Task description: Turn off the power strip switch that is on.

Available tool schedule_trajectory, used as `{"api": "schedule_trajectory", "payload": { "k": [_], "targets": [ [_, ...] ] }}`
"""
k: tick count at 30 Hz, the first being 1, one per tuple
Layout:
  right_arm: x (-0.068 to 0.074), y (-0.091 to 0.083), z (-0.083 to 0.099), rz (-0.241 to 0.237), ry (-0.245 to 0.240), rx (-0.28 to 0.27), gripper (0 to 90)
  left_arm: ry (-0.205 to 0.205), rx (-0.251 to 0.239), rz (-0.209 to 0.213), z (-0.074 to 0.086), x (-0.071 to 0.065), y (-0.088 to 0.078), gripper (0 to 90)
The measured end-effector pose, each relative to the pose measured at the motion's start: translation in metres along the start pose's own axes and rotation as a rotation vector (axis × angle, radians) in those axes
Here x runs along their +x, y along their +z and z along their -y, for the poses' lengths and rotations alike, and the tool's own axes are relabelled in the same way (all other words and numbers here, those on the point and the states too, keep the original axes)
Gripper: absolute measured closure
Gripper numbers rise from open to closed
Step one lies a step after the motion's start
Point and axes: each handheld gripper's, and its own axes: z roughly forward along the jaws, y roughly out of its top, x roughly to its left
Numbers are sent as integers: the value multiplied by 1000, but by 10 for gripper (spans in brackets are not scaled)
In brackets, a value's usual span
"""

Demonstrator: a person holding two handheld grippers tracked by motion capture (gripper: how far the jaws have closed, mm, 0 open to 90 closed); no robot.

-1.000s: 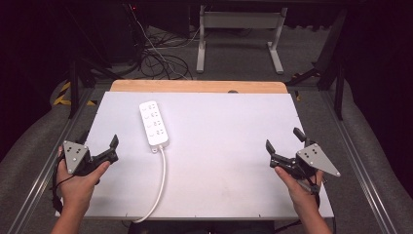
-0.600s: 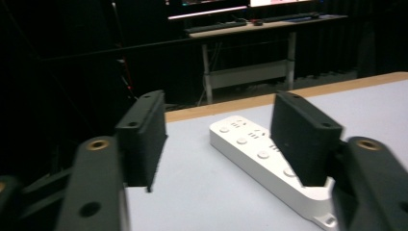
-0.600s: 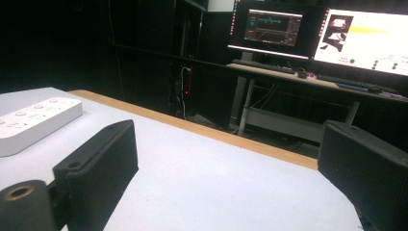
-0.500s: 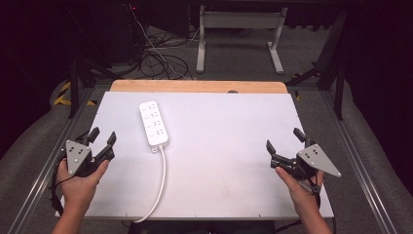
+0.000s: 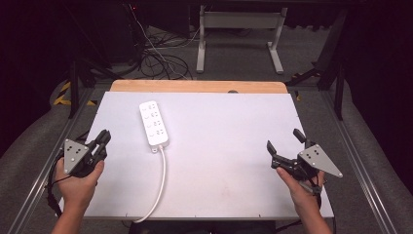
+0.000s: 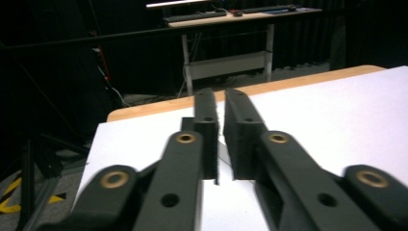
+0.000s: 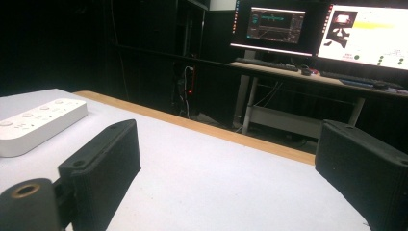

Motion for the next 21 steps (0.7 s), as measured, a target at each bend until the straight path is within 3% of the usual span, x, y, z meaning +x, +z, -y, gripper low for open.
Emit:
{"api": "schedule_trajectory", "payload": {
  "k": [7, 18, 21],
  "targets": [
    [1, 0, 0, -1, -2, 3, 86, 1, 23, 2, -4, 0, -1, 900],
    [3, 0, 1, -4, -4, 8, 85, -14, 42, -20, -9, -6, 16, 900],
    [2, 0, 1, -7, -4, 10, 85, -15, 60, 2, -13, -8, 17, 900]
  ]
}}
